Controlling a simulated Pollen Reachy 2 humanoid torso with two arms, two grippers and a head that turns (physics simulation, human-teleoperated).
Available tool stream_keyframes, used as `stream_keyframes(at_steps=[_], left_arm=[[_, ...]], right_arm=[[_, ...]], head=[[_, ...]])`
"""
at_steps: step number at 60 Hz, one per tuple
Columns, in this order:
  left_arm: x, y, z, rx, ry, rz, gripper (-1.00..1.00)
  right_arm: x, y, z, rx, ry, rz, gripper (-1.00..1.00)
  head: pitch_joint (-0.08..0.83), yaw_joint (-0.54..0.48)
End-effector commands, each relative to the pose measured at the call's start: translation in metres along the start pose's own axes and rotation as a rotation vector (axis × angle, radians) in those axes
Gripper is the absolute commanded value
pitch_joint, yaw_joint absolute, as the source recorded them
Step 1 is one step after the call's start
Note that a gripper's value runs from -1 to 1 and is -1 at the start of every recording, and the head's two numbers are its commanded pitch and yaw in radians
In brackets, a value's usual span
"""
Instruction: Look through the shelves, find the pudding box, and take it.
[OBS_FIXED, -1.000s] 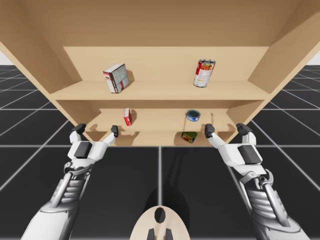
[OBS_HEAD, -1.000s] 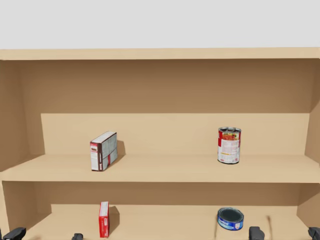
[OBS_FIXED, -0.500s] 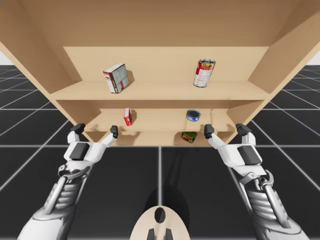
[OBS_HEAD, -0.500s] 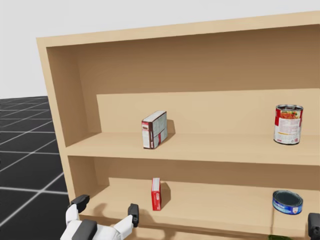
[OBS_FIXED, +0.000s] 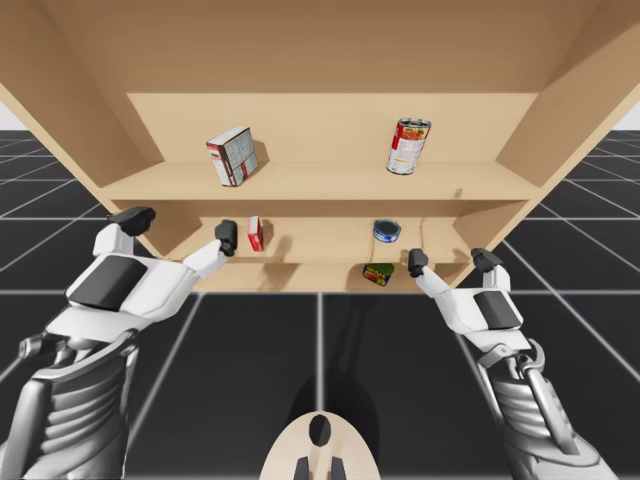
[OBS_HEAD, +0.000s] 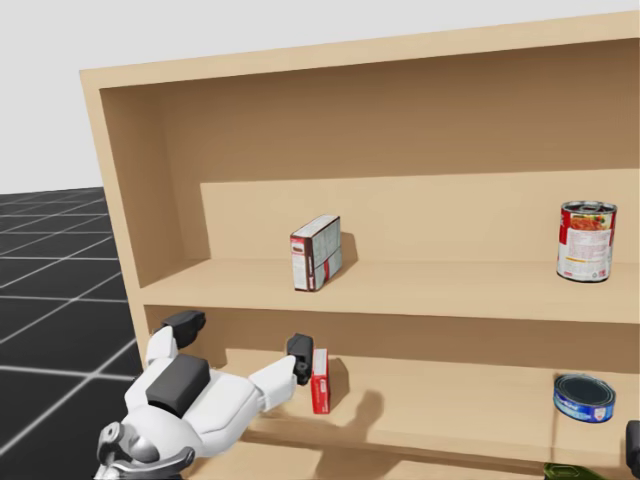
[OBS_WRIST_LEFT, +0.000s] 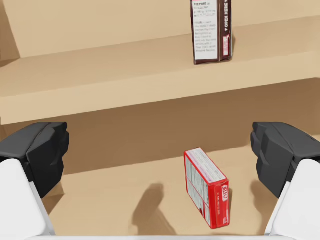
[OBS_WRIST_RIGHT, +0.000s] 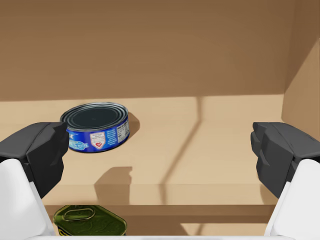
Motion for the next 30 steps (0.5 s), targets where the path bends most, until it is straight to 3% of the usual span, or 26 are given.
stream_keyframes(at_steps=[1, 14, 30], left_arm=[[0.030, -0.005, -0.016, -0.012, 0.001, -0.007, -1.00], [0.049, -0.015, -0.047, -0.042, 0.005, 0.011, -1.00], [0.049, -0.016, -0.097, -0.090, 0.112, 0.133, -1.00]], right_arm=[[-0.002, 0.002, 0.000, -0.006, 0.002, -0.019, -1.00], [-0.002, 0.000, 0.000, -0.013, 0.004, -0.019, -1.00], [-0.002, -0.001, -0.001, -0.018, 0.006, -0.020, -1.00]], head=[[0.135, 0.25], [0.136, 0.25], [0.142, 0.24]])
